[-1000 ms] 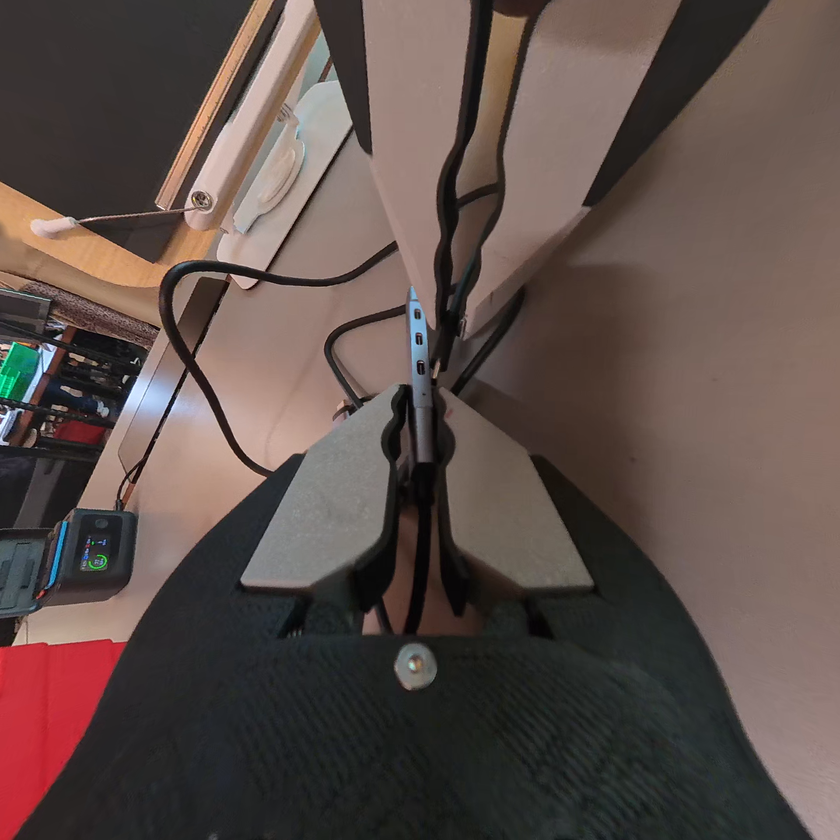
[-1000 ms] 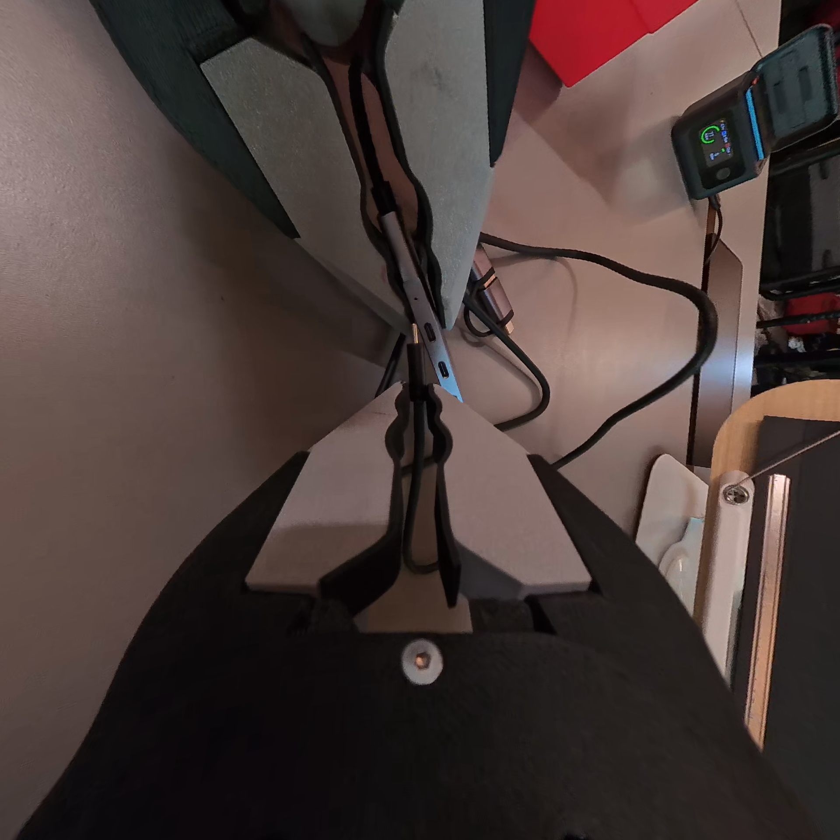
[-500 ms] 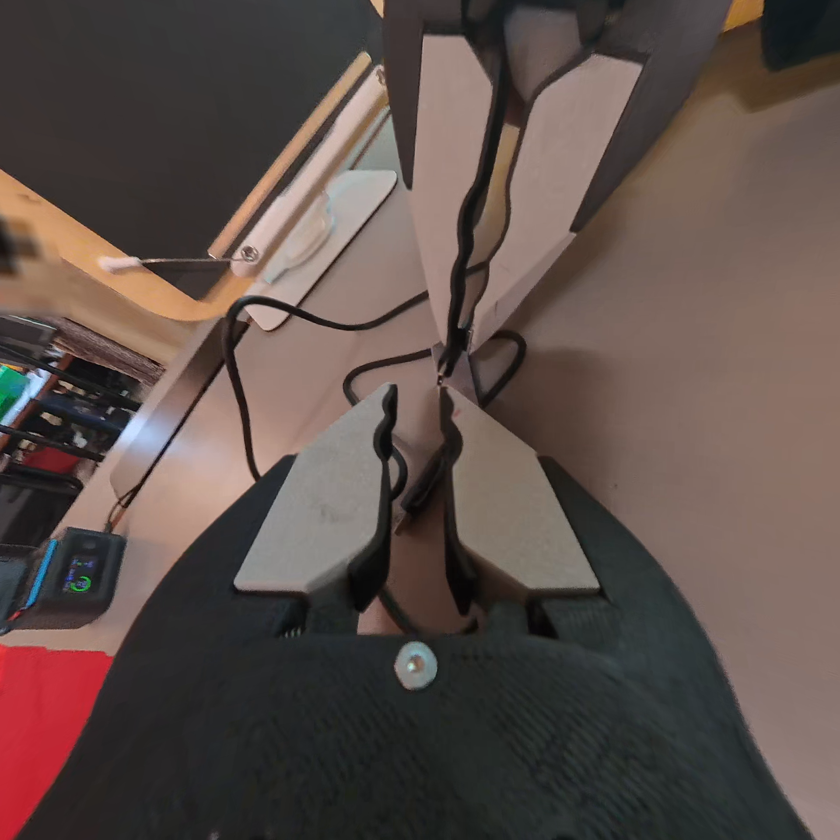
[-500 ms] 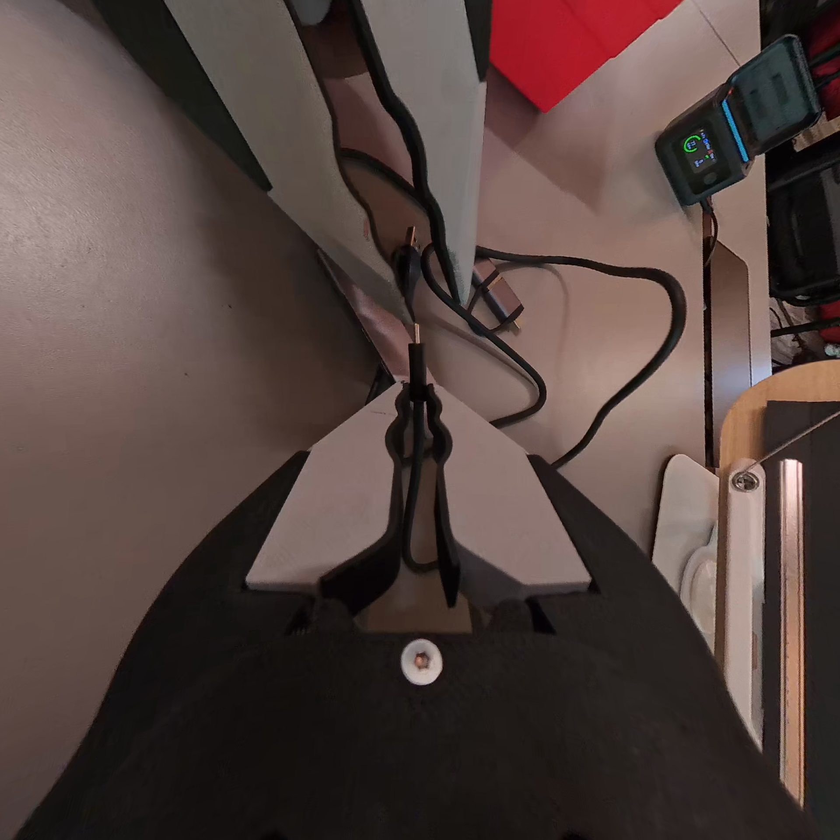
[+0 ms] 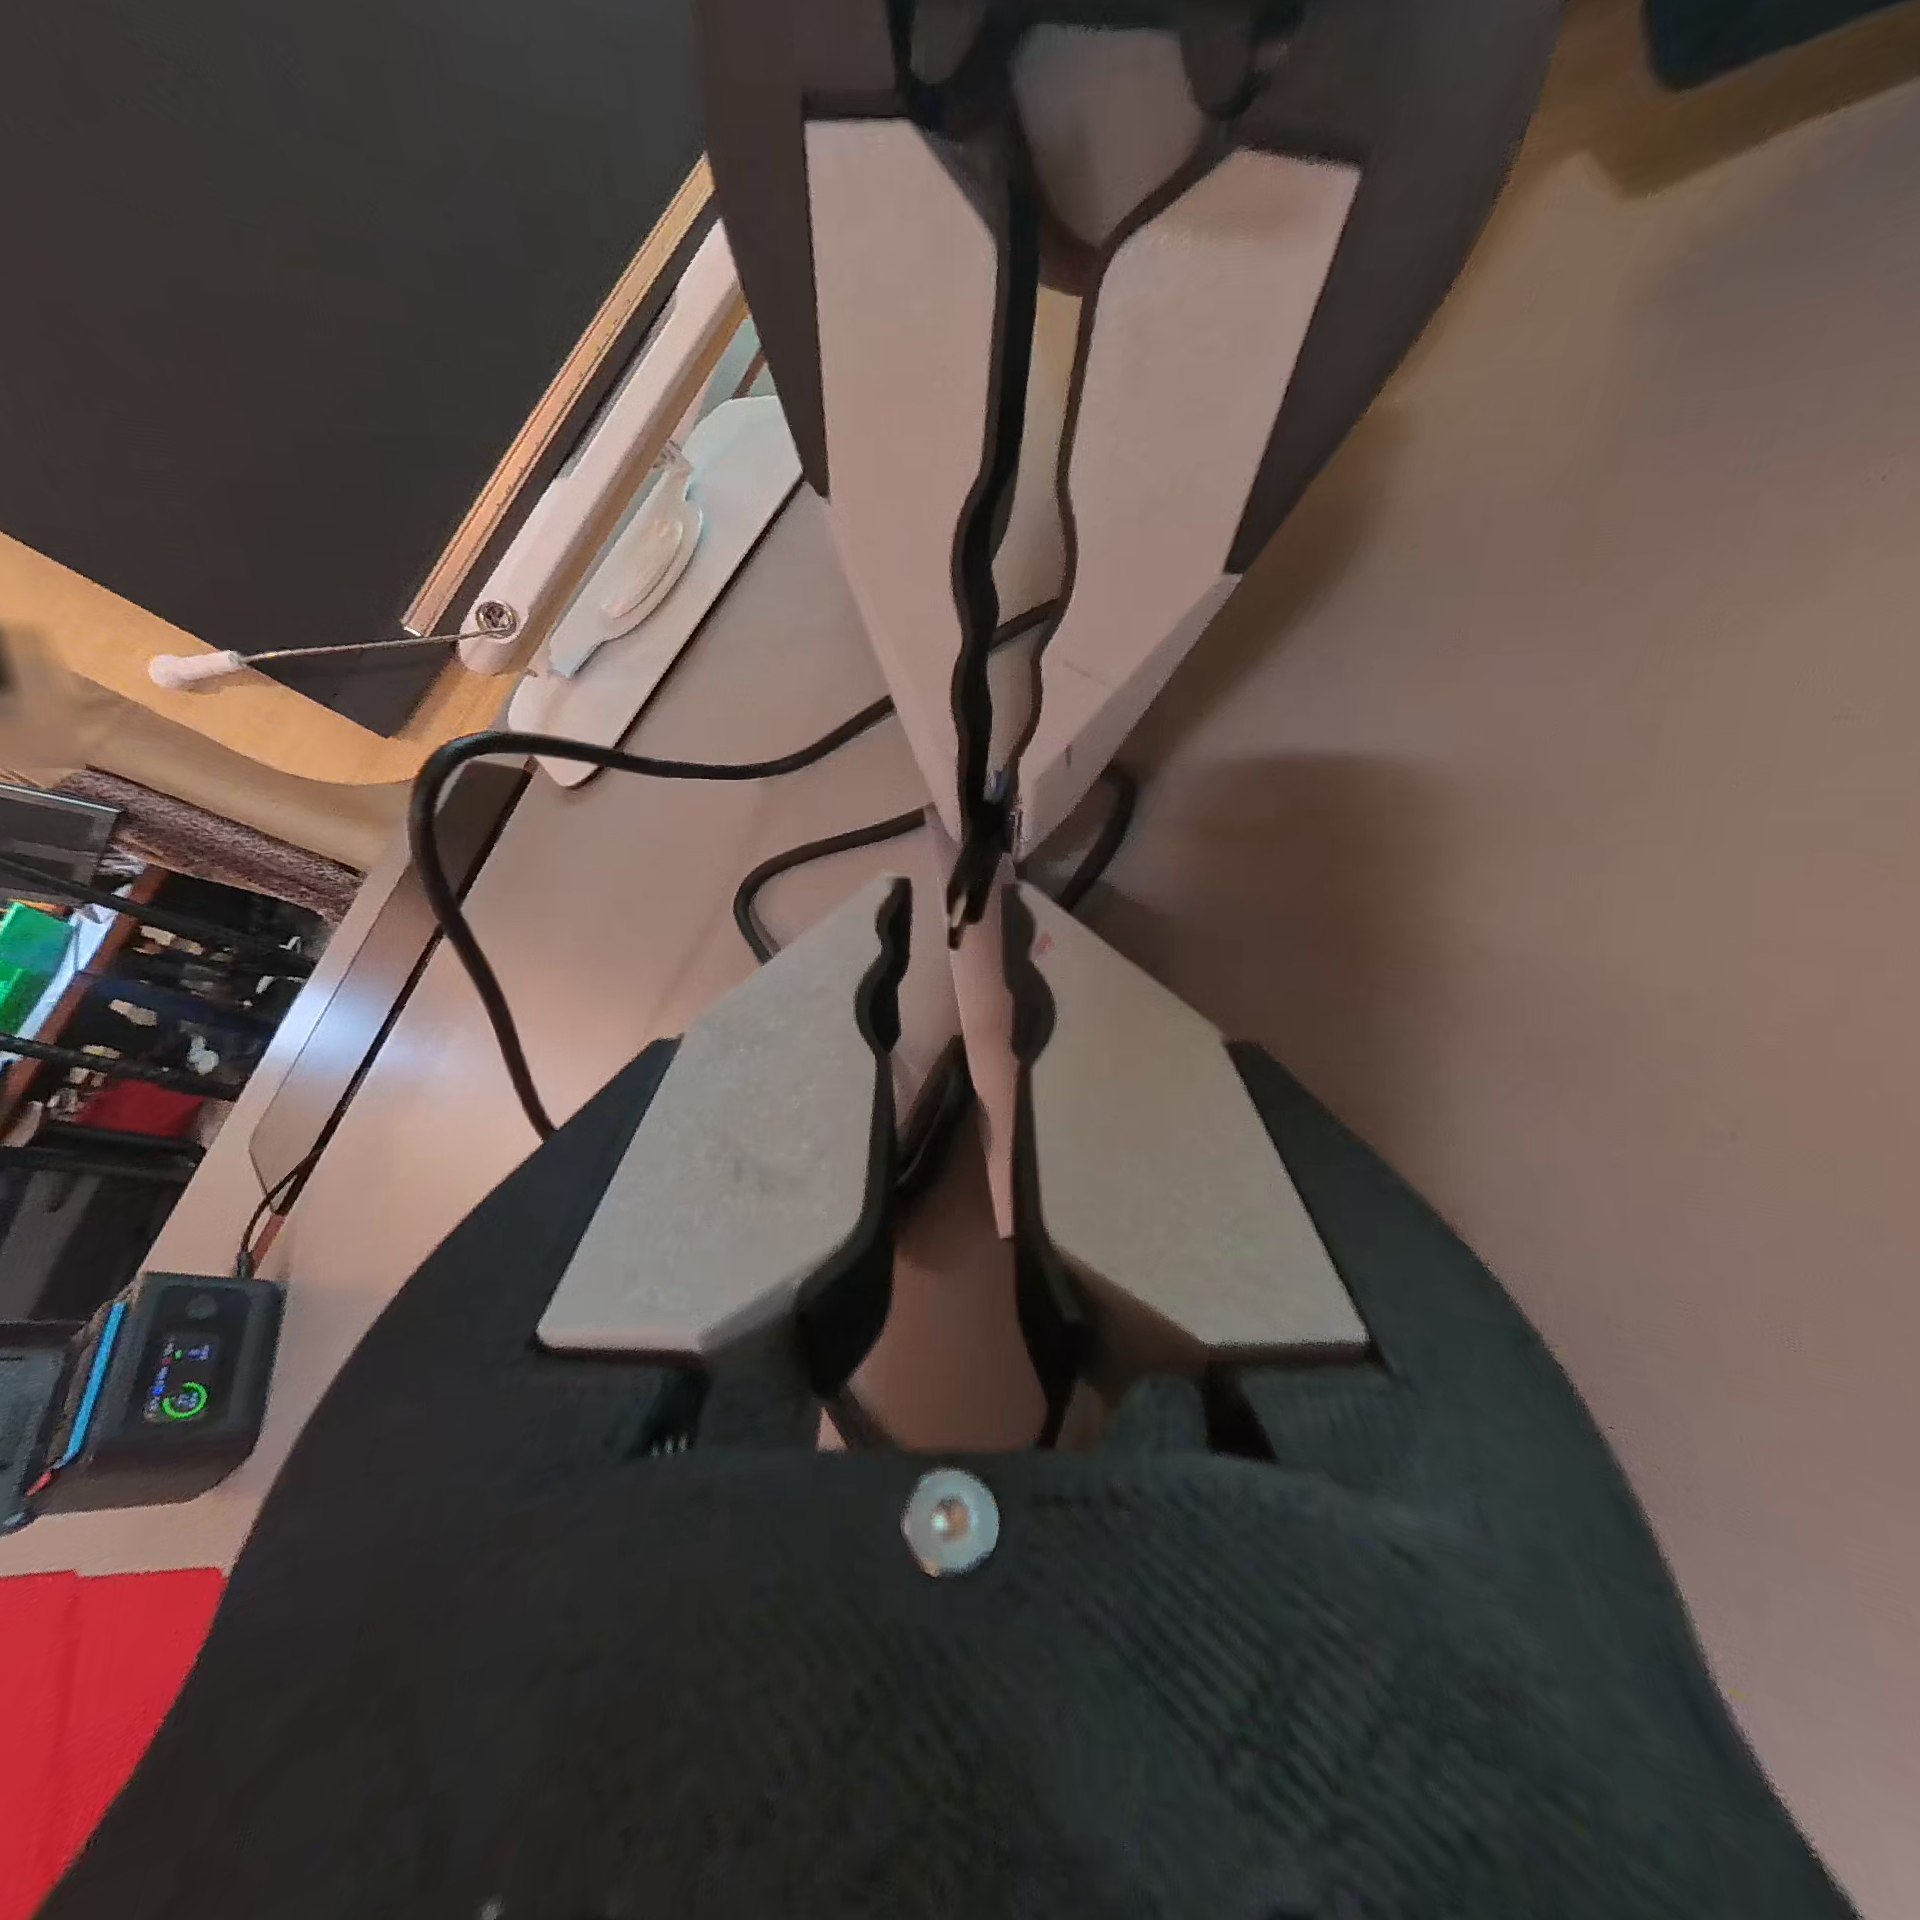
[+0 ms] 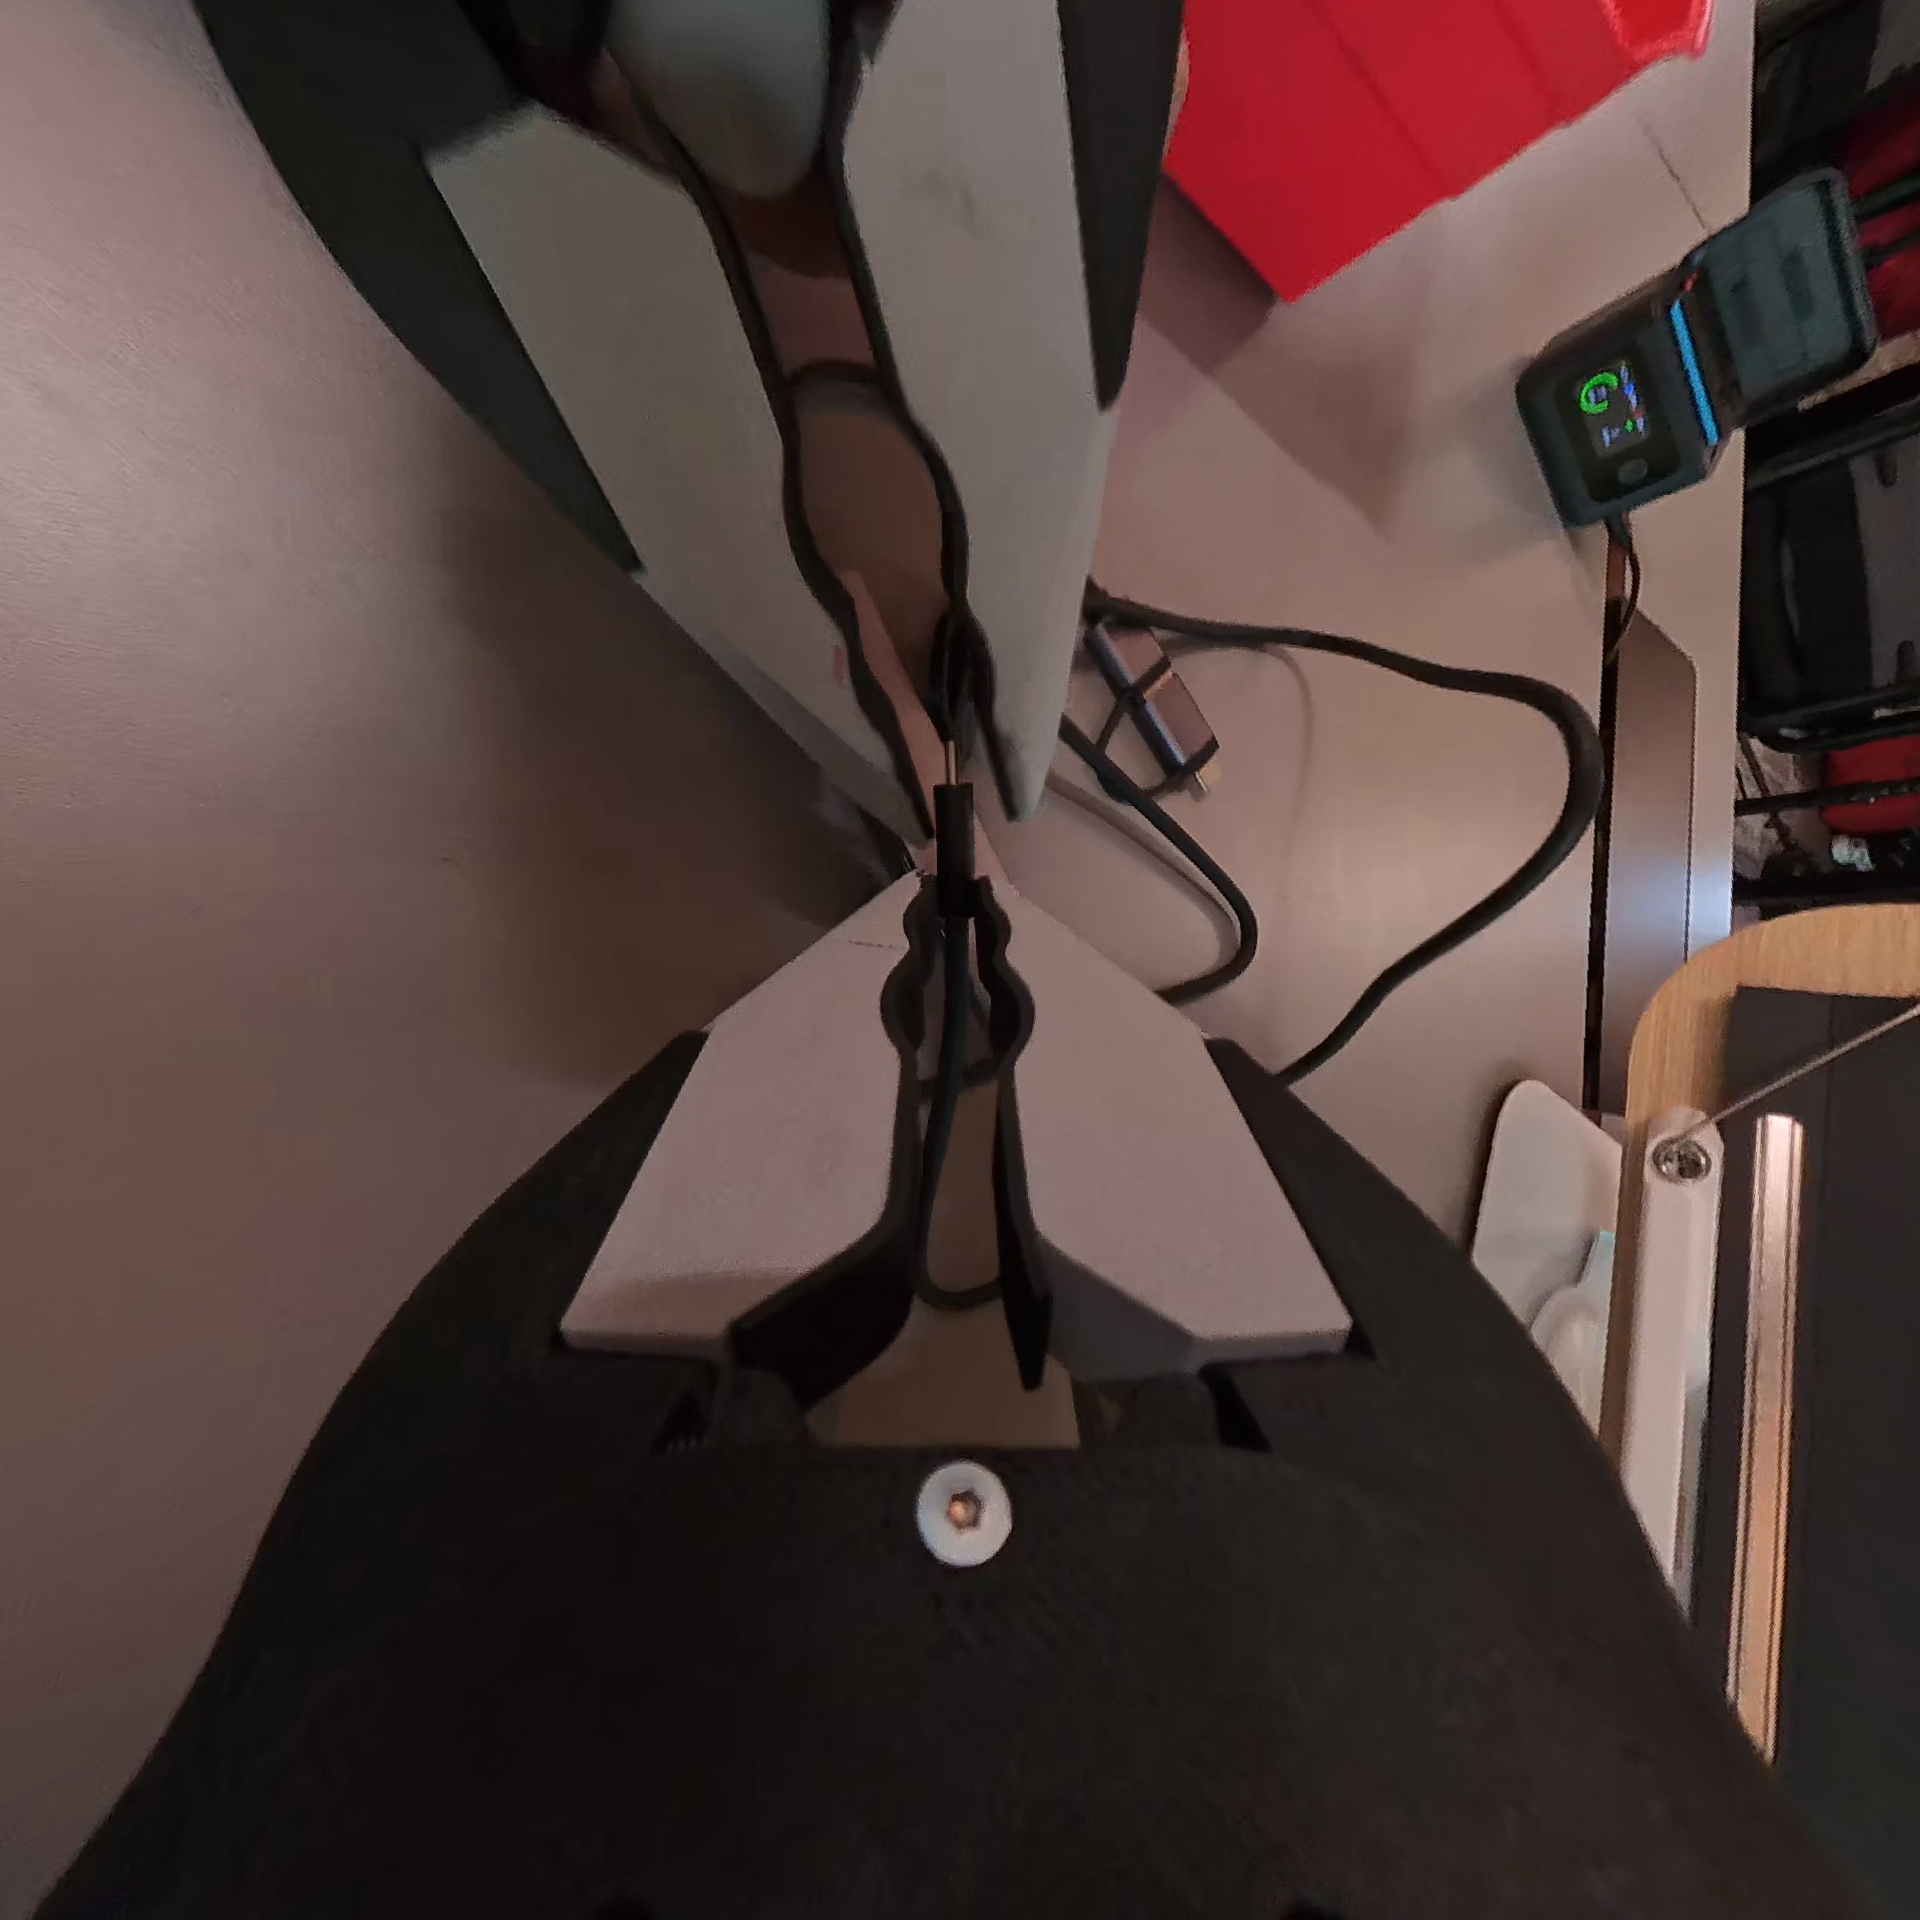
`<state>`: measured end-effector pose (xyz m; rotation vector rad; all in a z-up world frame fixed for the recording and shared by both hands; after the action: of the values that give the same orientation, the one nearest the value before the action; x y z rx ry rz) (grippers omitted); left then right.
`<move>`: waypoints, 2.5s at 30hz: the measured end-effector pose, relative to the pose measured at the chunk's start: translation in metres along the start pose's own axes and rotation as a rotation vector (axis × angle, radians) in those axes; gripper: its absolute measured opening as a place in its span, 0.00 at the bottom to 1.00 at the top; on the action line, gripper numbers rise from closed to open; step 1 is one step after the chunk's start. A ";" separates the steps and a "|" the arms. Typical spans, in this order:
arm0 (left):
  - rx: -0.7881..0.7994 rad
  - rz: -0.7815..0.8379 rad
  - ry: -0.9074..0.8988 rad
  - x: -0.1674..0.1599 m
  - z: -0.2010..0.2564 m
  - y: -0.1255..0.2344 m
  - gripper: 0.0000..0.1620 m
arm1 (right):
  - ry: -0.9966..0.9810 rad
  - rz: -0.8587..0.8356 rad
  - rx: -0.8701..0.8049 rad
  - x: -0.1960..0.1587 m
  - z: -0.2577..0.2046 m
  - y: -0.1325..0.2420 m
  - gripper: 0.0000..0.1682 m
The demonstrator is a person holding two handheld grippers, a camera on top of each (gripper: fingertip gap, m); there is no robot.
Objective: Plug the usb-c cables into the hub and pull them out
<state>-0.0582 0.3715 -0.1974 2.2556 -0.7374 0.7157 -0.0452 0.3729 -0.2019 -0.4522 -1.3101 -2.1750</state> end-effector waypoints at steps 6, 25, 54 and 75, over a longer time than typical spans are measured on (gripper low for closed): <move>-0.003 -0.009 -0.069 0.002 0.002 0.000 0.03 | -0.017 0.071 0.012 0.009 0.000 0.006 0.02; 0.001 0.051 0.055 0.004 -0.013 0.007 0.03 | -0.148 0.252 0.063 0.030 0.010 0.035 0.00; 0.423 0.032 -0.051 0.009 -0.069 0.028 0.03 | -0.685 0.455 0.074 0.059 0.044 0.043 0.20; 0.496 0.019 -0.213 0.022 -0.065 0.027 0.03 | -0.871 0.573 0.205 0.066 0.042 0.033 0.06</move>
<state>-0.0801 0.3942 -0.1305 2.8120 -0.7416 0.7361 -0.0770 0.3789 -0.1231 -1.5810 -1.5303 -1.3585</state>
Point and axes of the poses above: each gripper's, where its closed fingertips meet, y back along the fingers, x out of its top, z = x × y across the jaws, the point moved 1 cm from there along y, back along the fingers, and after that the axes turned 6 degrees about -y, right-handed, at the moved point
